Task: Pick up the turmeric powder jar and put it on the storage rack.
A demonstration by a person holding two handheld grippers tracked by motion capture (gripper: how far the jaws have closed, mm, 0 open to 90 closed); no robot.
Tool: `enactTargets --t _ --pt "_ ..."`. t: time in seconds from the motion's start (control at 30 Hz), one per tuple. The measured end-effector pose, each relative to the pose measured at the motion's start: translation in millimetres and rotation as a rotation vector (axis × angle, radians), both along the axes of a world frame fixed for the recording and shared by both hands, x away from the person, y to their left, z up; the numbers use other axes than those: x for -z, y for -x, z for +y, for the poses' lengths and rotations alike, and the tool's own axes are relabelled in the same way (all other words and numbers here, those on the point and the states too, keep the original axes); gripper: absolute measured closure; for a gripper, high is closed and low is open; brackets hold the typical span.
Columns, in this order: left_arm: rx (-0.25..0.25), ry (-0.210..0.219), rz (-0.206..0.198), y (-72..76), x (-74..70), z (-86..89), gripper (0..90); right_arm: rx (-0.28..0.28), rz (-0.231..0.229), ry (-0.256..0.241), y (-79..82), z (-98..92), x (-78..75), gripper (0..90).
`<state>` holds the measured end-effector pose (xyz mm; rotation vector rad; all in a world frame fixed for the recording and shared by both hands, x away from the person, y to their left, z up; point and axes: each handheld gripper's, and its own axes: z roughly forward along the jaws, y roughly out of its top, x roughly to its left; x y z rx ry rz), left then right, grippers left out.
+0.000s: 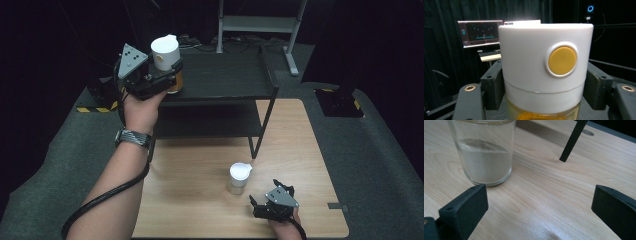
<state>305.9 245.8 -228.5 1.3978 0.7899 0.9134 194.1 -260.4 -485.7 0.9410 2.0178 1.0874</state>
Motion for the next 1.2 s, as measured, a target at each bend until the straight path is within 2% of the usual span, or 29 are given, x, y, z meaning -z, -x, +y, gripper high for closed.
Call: enactTargets --t 0.8,1.2 --pt "-0.001 -0.023 0.011 -4.7 -1.1 -5.8 30.4 0.000 0.002 -0.003 0.0 -0.2 -0.1 0.3" --pt "-0.006 -0.002 0.004 -4.3 3.4 -4.3 30.0 0.000 0.000 -0.003 0.0 -0.3 0.1 0.3"
